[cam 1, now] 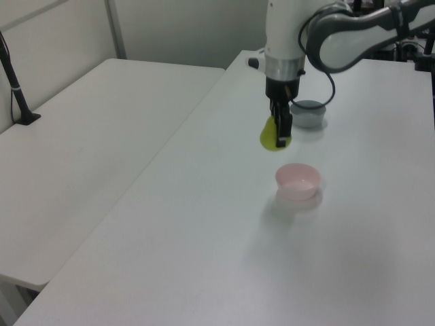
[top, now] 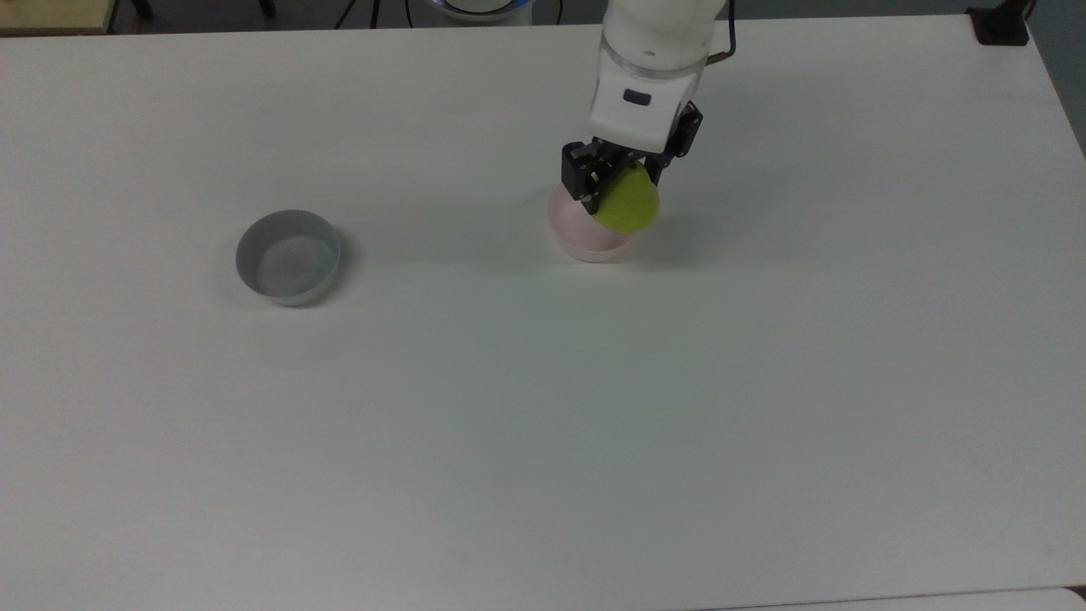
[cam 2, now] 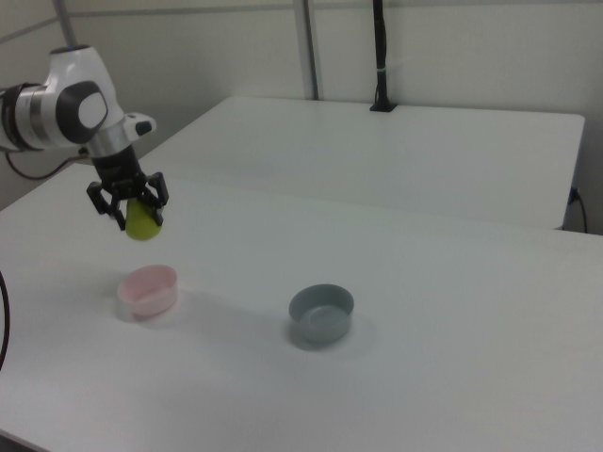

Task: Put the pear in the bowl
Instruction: 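Carry the pear over the pale pink bowl and lower it in, then open the gripper to release the pear and raise the gripper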

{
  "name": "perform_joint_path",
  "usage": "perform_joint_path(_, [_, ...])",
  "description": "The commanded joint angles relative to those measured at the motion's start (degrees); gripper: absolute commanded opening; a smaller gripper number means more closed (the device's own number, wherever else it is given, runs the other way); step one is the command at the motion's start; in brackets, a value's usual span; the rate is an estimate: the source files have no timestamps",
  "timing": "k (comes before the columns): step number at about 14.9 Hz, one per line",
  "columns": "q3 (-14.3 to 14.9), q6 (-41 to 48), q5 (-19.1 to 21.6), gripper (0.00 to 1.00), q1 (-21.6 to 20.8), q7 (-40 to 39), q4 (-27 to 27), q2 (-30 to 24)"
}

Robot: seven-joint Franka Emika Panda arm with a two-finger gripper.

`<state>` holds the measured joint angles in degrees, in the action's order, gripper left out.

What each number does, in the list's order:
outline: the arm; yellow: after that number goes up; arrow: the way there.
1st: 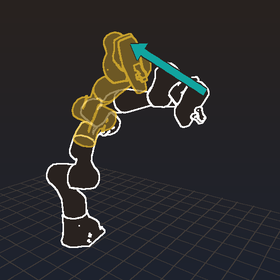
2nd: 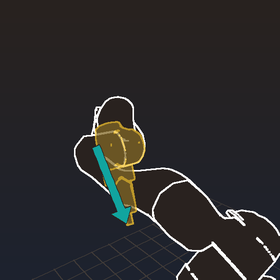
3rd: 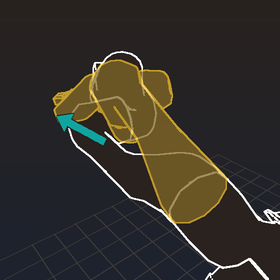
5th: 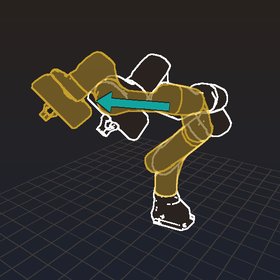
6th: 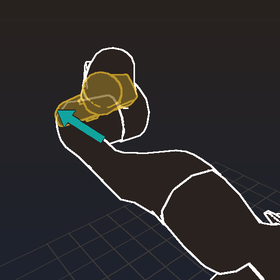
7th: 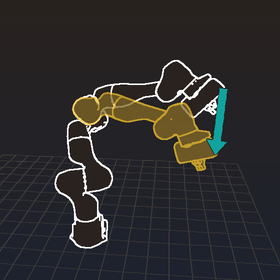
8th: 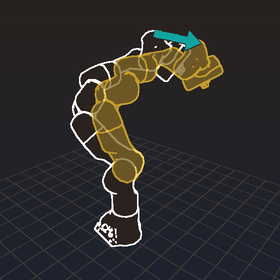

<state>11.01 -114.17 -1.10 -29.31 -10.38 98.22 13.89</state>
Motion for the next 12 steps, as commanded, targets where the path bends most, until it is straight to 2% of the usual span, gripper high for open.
perform_joint_path(1, [-4.32,-5.96,-4.77,0.15,1.01,4.57,7.67,-1.67])
perform_joint_path(3, [-4.76,-7.2,-5.49,0.15,1.1,5.2,10.31,-1.76])
perform_joint_path(8, [-4.77,-7.46,-6.19,0.15,2.33,4.67,13.04,-1.85])
perform_joint_path(12, [-4.77,-12.65,-7.6,0.15,2.77,4.84,16.91,-1.58])
